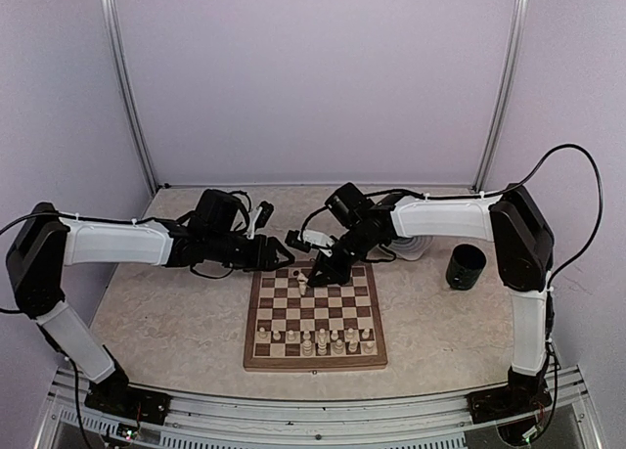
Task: Set up the chess pieces on the board
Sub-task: Pick up the chess pile from the chessboard, then place the chess pile on the chessboard.
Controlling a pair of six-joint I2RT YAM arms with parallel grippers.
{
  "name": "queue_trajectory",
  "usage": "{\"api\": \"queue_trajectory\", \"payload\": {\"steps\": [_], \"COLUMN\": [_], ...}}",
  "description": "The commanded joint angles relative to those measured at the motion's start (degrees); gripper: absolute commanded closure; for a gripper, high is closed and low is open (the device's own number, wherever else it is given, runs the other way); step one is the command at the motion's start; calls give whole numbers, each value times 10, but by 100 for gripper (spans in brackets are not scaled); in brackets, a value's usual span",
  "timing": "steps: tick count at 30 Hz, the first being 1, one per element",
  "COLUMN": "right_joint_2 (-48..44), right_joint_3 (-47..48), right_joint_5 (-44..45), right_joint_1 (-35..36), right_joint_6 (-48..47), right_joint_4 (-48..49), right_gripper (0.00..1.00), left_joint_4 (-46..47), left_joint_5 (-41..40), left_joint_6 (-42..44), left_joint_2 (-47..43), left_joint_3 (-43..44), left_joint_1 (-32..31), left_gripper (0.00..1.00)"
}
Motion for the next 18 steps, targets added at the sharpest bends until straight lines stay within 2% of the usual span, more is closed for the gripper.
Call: {"api": "queue_trajectory", "payload": {"steps": [1,18], "right_joint_2": [-19,-30], "right_joint_3": [-2,-18], "right_joint_5": [-19,-30], "right_joint_1": [-4,-4], "right_joint_6": [-2,-16], "right_joint_4": [6,6], "right_gripper": [99,98], "left_joint_4": [33,57], "left_joint_5": [27,68], "left_joint_6": [-22,-75], "left_joint_2": [25,121], "left_joint_3": [-5,29], "left_joint_1": [-5,-16], "left_gripper": [43,47]}}
